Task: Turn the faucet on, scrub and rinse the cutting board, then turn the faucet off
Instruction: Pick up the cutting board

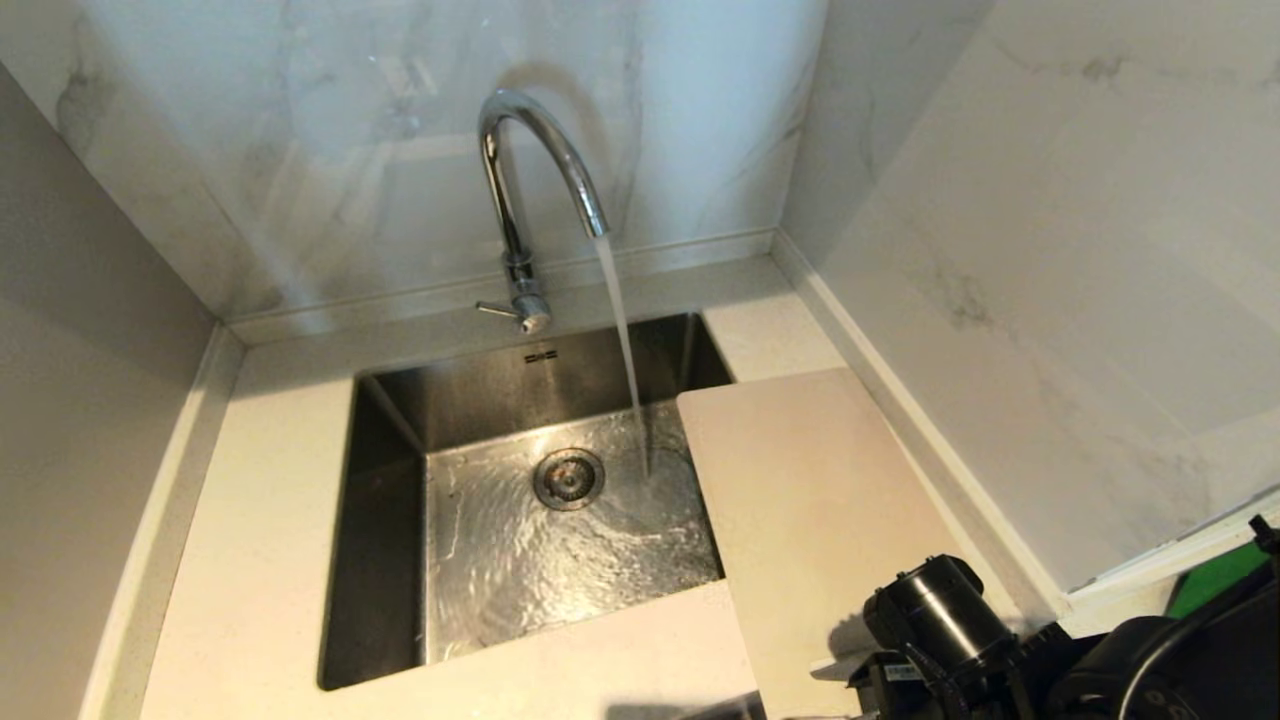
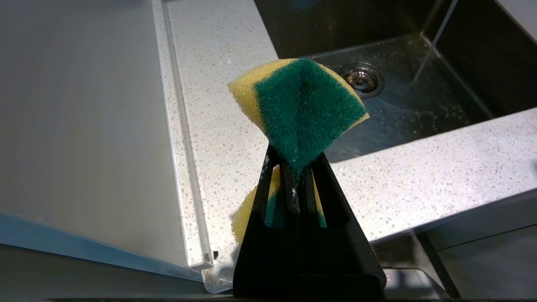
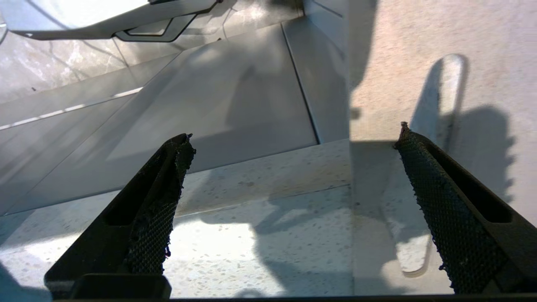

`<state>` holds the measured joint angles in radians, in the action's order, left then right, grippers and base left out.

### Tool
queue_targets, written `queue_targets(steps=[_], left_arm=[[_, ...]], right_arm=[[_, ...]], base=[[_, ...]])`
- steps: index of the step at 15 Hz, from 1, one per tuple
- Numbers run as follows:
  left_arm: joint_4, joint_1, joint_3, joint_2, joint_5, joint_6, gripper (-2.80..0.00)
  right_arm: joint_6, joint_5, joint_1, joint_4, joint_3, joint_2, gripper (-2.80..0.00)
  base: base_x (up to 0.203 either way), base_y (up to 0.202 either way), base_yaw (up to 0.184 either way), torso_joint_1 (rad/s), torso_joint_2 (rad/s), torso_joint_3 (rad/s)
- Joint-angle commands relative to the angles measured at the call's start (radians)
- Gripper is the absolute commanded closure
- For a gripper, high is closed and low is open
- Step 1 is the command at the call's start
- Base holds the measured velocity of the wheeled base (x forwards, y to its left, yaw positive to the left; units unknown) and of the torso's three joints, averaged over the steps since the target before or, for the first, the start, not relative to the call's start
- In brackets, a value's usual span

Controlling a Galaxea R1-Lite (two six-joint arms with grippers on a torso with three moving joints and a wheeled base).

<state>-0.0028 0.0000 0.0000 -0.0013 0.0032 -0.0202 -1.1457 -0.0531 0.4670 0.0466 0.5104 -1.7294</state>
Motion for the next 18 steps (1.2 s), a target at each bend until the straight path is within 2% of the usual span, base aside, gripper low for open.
queue_targets(steps=[1, 18], left_arm=[[0.0, 0.0, 0.002, 0.0, 0.0, 0.0, 0.0], [0.0, 0.0, 0.002, 0.0, 0.0, -0.001, 0.0]], right_arm=[[-0.006, -0.006, 0.001, 0.002, 0.008, -0.003, -2.8], [-0.006, -0.014, -0.001, 0.004, 0.037, -0.078, -2.8]], base=[[0.0, 0.0, 0.0, 0.0, 0.0, 0.0], [0.0, 0.0, 0.0, 0.0, 0.0, 0.0]])
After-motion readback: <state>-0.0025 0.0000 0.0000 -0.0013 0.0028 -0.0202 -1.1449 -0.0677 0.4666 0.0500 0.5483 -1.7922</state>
